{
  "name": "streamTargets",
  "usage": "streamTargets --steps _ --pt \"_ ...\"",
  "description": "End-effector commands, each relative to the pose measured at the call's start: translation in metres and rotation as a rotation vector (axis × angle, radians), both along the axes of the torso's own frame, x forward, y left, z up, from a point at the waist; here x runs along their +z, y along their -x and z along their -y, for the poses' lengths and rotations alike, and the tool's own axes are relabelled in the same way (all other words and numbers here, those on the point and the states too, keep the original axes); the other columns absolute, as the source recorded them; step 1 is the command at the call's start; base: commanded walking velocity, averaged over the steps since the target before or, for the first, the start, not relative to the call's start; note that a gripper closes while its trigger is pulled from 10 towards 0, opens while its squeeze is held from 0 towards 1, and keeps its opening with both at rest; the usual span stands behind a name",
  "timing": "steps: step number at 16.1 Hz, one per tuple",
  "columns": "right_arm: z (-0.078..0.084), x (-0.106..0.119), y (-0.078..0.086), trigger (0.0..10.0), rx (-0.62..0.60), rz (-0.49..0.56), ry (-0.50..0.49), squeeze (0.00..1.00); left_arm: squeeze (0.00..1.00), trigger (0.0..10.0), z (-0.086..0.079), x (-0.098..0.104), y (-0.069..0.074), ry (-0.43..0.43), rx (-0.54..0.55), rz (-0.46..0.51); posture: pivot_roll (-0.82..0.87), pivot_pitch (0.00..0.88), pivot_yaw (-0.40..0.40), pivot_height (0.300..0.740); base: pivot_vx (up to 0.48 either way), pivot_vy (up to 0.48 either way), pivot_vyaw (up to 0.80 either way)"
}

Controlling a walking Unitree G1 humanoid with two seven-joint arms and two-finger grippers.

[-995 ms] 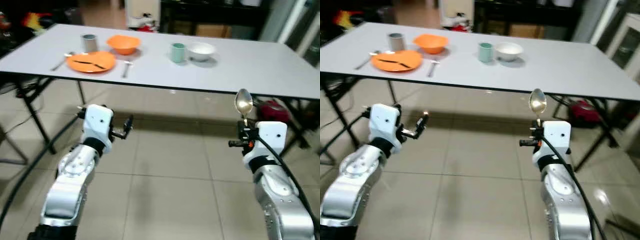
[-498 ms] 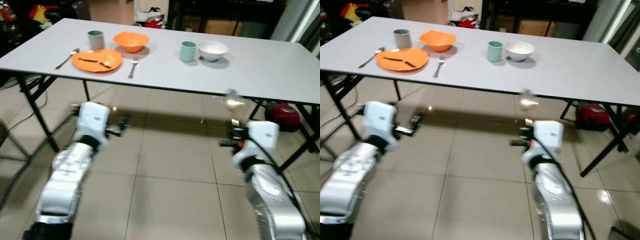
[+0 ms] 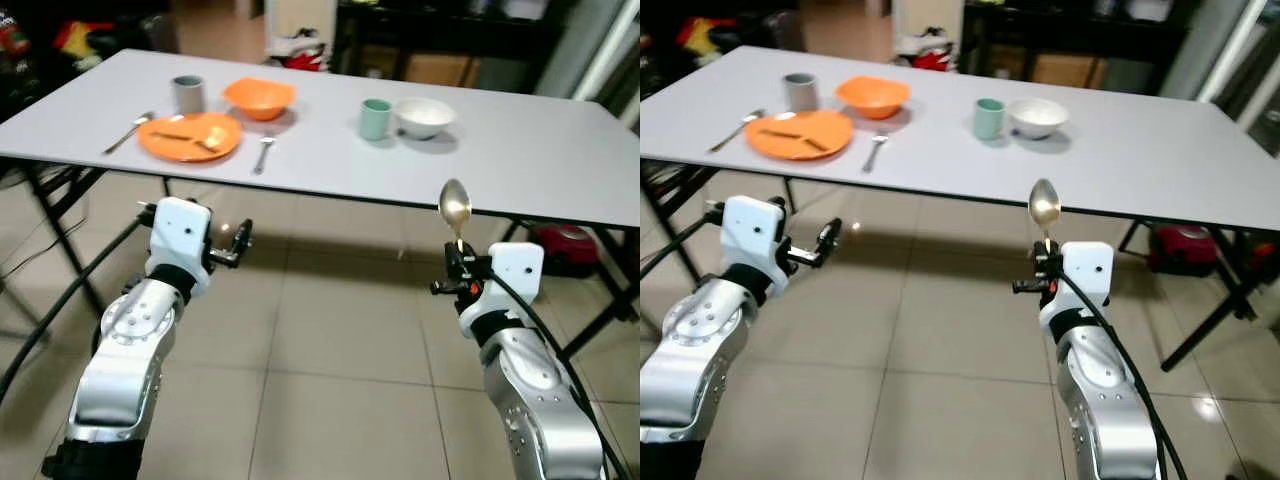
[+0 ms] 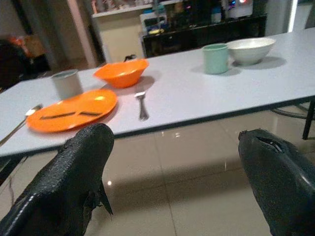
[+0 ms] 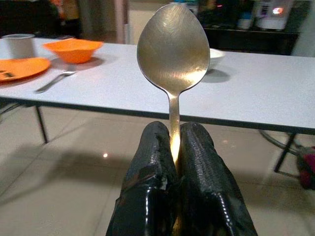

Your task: Setting the table

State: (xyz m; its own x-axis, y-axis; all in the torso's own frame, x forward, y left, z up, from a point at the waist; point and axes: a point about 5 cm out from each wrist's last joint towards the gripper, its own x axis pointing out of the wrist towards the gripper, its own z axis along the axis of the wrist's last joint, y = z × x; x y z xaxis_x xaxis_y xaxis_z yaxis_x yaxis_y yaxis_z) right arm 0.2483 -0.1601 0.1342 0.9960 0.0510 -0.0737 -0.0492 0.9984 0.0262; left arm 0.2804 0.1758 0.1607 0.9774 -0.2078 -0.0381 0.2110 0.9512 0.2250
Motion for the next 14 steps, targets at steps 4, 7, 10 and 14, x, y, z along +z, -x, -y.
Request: streamTargets --steps 4,7,10,14 --pt "0.0093 0.0016 0.0011 10.0 -0.031 0.0 0.002 0.0 0.0 10.0 0.0112 0.0005 -0.0011 0.007 -0.043 -0.002 0.01 0.0 -0.028 0.74 0.286 0.0 0.0" --pt "0.0096 0.0018 0.0001 10.0 -0.02 -0.002 0.011 0.0 0.0 10.0 0.0114 0.0004 -0.0005 0.012 -0.037 -0.001 0.01 0.0 -0.044 0.74 0.287 0.0 0.0" --pt "0.0092 0.0033 -0.0006 10.0 -0.009 -0.002 0.019 0.0 0.0 10.0 0.0117 -0.0011 0.0007 0.011 -0.04 -0.006 0.0 0.0 -0.037 0.74 0.287 0.0 0.0" --pt "0.0081 0.0014 0.0016 10.0 -0.005 -0.011 0.015 0.0 0.0 10.0 0.0124 -0.0004 0.0004 0.008 -0.045 -0.004 0.0 0.0 -0.036 0.74 0.285 0.0 0.0"
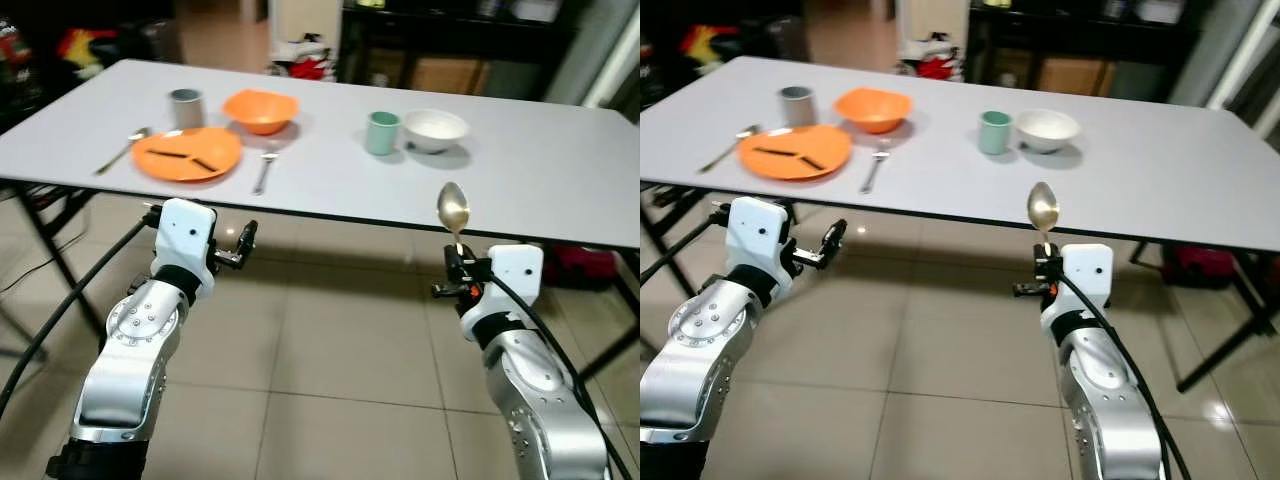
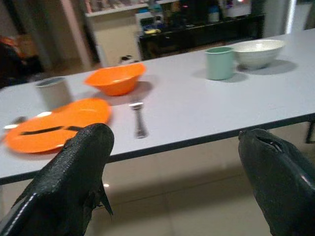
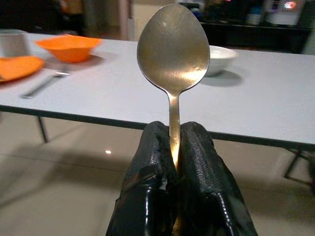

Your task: Setting the table

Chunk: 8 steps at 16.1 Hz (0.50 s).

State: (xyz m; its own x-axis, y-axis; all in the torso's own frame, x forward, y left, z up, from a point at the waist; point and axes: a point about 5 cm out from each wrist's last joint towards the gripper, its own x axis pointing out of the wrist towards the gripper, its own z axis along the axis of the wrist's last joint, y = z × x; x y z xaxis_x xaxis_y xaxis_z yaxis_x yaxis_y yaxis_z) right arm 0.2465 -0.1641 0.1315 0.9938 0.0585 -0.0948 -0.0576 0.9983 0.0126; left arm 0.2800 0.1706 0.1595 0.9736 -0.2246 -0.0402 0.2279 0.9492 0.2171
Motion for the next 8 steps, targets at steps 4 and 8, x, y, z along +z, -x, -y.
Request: streamTargets --steps 4,8 --pt "0.0037 0.0038 -0.002 10.0 -0.014 0.001 -0.007 0.0 0.0 10.0 0.0072 0.0007 0.0001 -0.004 -0.033 -0.001 0.0 0.0 -0.038 0.74 0.287 0.0 0.0" --pt "0.0051 0.0047 -0.0055 10.0 -0.01 -0.001 -0.002 0.0 0.0 10.0 0.0079 0.0012 -0.0012 -0.004 -0.031 0.005 0.01 0.0 -0.044 0.74 0.289 0.0 0.0"
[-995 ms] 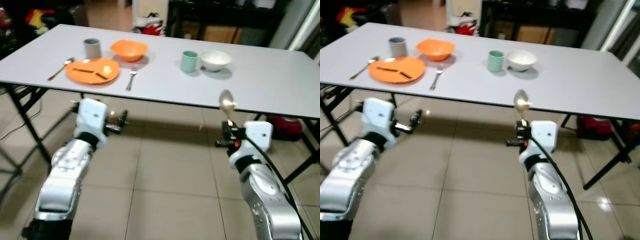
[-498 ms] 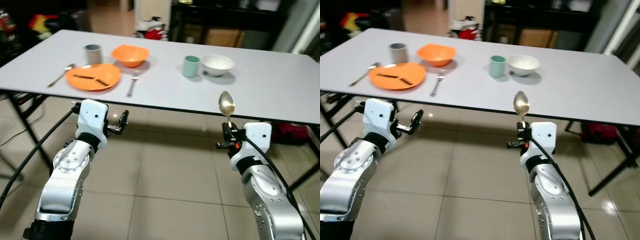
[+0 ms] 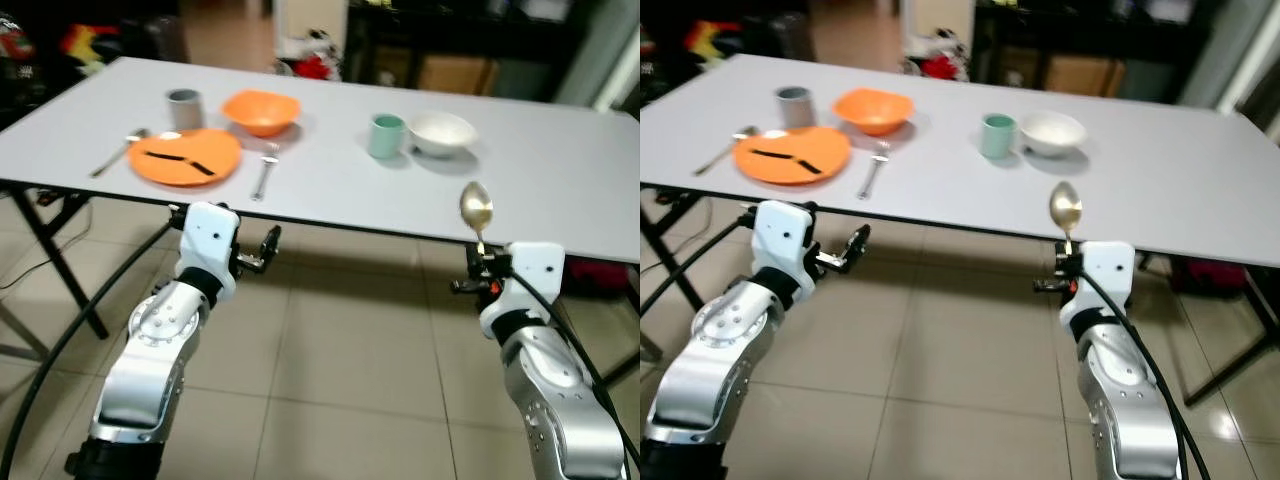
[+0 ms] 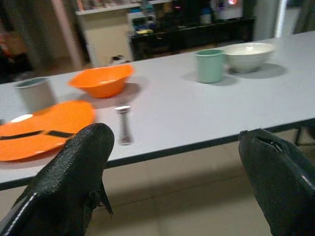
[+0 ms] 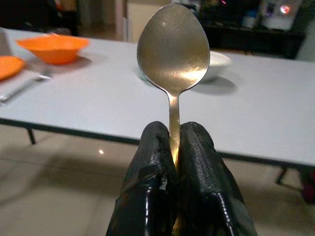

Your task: Setting the table

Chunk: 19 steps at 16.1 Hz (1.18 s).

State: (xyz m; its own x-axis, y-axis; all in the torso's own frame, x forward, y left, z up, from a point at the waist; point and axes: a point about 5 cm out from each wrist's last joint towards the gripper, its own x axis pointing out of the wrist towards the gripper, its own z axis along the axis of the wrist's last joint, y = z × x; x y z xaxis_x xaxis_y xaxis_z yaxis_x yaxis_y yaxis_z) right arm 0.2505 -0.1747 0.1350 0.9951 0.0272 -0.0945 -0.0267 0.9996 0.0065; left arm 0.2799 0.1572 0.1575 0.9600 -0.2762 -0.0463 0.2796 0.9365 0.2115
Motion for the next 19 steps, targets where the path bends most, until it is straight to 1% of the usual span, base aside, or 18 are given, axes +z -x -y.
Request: streamTargets --steps 1,8,14,19 --pt "-0.0054 0.0014 -0.0018 10.0 0.021 -0.001 -0.008 0.0 0.0 10.0 -0.0056 0.0033 -0.0014 -0.008 0.023 0.012 0.01 0.0 -0.044 0.74 0.289 0.0 0.0" --pt "-0.0056 0.0009 -0.0025 10.0 0.023 -0.003 -0.012 0.0 0.0 10.0 -0.0054 0.0044 -0.0028 -0.009 0.02 0.015 0.01 0.0 -0.041 0.74 0.288 0.0 0.0" --pt "-0.0065 -0.0019 -0.0027 10.0 0.026 -0.027 -0.028 0.0 0.0 10.0 -0.0051 0.0051 -0.0031 -0.015 0.014 0.017 0.01 0.0 -0.042 0.74 0.286 0.0 0.0" --pt "-0.0065 -0.0018 -0.0043 10.0 0.028 -0.03 -0.02 0.0 0.0 10.0 -0.0052 0.0062 -0.0045 -0.015 0.014 0.022 0.02 0.0 -0.044 0.74 0.286 0.0 0.0"
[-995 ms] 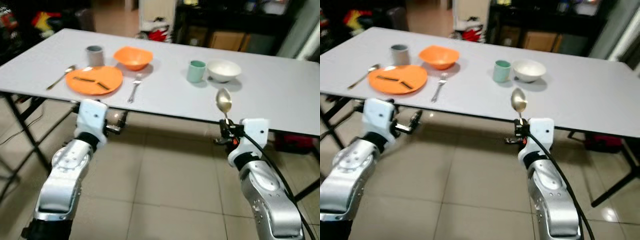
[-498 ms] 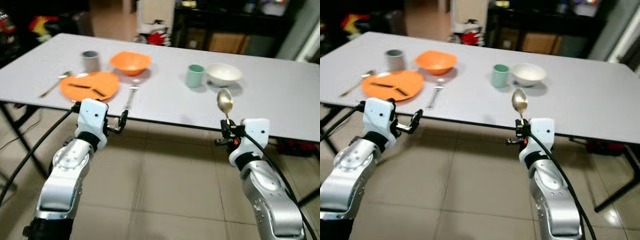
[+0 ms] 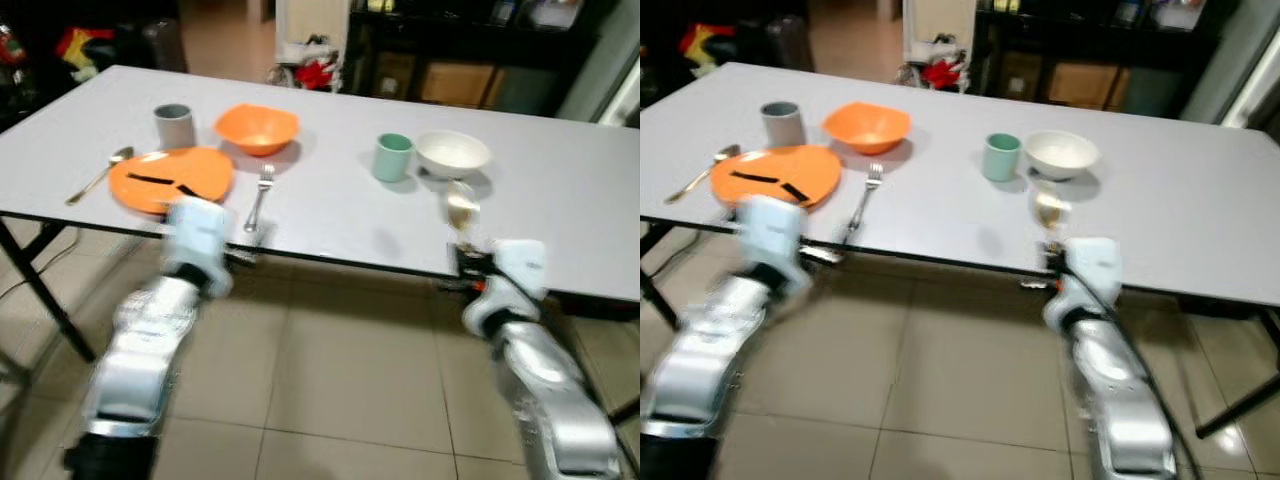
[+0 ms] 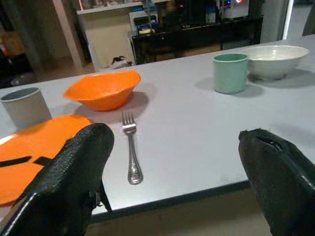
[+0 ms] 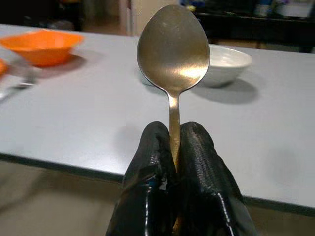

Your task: Setting the table

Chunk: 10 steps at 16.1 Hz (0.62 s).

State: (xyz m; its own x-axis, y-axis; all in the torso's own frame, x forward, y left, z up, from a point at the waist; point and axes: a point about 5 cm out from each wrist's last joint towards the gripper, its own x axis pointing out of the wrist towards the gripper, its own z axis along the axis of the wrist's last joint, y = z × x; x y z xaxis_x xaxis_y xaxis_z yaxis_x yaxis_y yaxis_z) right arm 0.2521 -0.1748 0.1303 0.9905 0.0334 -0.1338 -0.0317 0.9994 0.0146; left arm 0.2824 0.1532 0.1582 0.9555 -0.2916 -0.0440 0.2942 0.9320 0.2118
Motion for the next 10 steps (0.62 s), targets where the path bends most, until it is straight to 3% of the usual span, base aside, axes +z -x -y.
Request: streamTargets --steps 1,10 --pt "-0.0068 0.0029 -0.0028 10.0 0.022 0.009 -0.014 0.0 0.0 10.0 -0.0092 0.0055 -0.002 -0.014 0.03 0.02 0.01 0.0 -0.044 0.74 0.289 0.0 0.0" --pt "-0.0105 0.0018 -0.007 10.0 0.052 0.002 -0.021 0.0 0.0 10.0 -0.0133 0.0054 0.0005 -0.014 0.051 0.023 0.04 0.0 -0.07 0.74 0.285 0.0 -0.09"
